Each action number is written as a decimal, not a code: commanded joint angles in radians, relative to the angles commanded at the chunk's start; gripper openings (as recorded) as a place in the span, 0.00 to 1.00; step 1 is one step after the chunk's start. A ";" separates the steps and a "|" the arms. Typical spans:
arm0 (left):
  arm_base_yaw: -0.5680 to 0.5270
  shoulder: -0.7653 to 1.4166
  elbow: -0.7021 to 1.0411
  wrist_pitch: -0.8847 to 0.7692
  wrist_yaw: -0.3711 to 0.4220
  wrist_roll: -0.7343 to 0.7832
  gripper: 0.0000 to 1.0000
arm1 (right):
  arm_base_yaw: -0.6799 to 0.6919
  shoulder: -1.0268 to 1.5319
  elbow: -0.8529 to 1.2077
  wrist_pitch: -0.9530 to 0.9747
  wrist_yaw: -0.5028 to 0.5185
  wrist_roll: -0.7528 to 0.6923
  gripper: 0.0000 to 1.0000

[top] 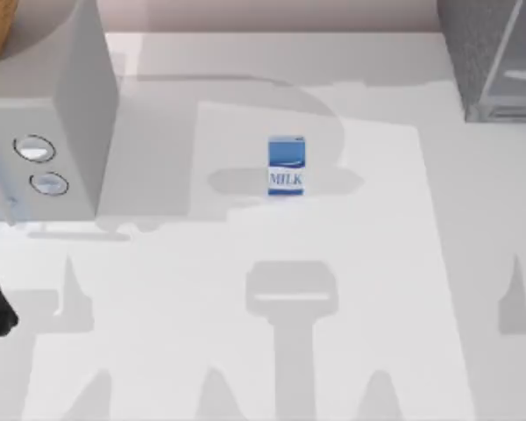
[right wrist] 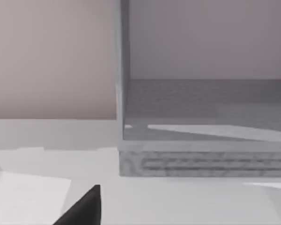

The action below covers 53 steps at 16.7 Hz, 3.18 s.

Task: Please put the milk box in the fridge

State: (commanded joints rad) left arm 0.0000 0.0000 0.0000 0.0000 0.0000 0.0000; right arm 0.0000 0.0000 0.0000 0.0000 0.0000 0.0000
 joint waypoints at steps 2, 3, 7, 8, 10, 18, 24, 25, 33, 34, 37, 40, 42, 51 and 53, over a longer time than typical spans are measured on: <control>0.000 0.000 0.000 0.000 0.000 0.000 1.00 | 0.000 0.000 0.000 0.000 0.000 0.000 1.00; 0.000 0.000 0.000 0.000 0.000 0.000 1.00 | 0.005 0.009 0.005 0.007 0.002 0.001 1.00; 0.000 0.000 0.000 0.000 0.000 0.000 1.00 | 0.079 0.148 0.071 0.108 0.038 0.016 1.00; 0.000 0.000 0.000 0.000 0.000 0.000 1.00 | 0.110 0.211 0.100 0.150 0.054 0.022 1.00; 0.000 0.000 0.000 0.000 0.000 0.000 1.00 | 0.181 0.365 0.173 0.248 0.091 0.037 1.00; 0.000 0.000 0.000 0.000 0.000 0.000 1.00 | 0.527 1.163 0.609 0.717 0.317 0.149 1.00; 0.000 0.000 0.000 0.000 0.000 0.000 1.00 | 0.718 1.750 0.912 0.954 0.538 0.233 1.00; 0.000 0.000 0.000 0.000 0.000 0.000 1.00 | 0.738 1.837 0.948 0.972 0.576 0.242 1.00; 0.000 0.000 0.000 0.000 0.000 0.000 1.00 | 0.821 2.320 1.103 0.980 0.803 0.249 1.00; 0.000 0.000 0.000 0.000 0.000 0.000 1.00 | 0.825 2.349 1.111 0.974 0.819 0.245 1.00; 0.000 0.000 0.000 0.000 0.000 0.000 1.00 | 0.832 2.394 1.123 0.961 0.843 0.239 1.00; 0.000 0.000 0.000 0.000 0.000 0.000 1.00 | 0.832 2.394 1.123 0.961 0.843 0.239 1.00; 0.000 0.000 0.000 0.000 0.000 0.000 1.00 | 0.826 2.392 1.119 0.962 0.842 0.239 1.00; 0.000 0.000 0.000 0.000 0.000 0.000 1.00 | 0.748 2.501 1.302 0.915 0.765 0.203 1.00; 0.000 0.000 0.000 0.000 0.000 0.000 1.00 | 0.748 2.501 1.302 0.915 0.765 0.203 1.00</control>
State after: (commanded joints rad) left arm 0.0000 0.0000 0.0000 0.0000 0.0000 0.0000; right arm 0.7479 2.5008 1.3023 0.9149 0.7648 0.2029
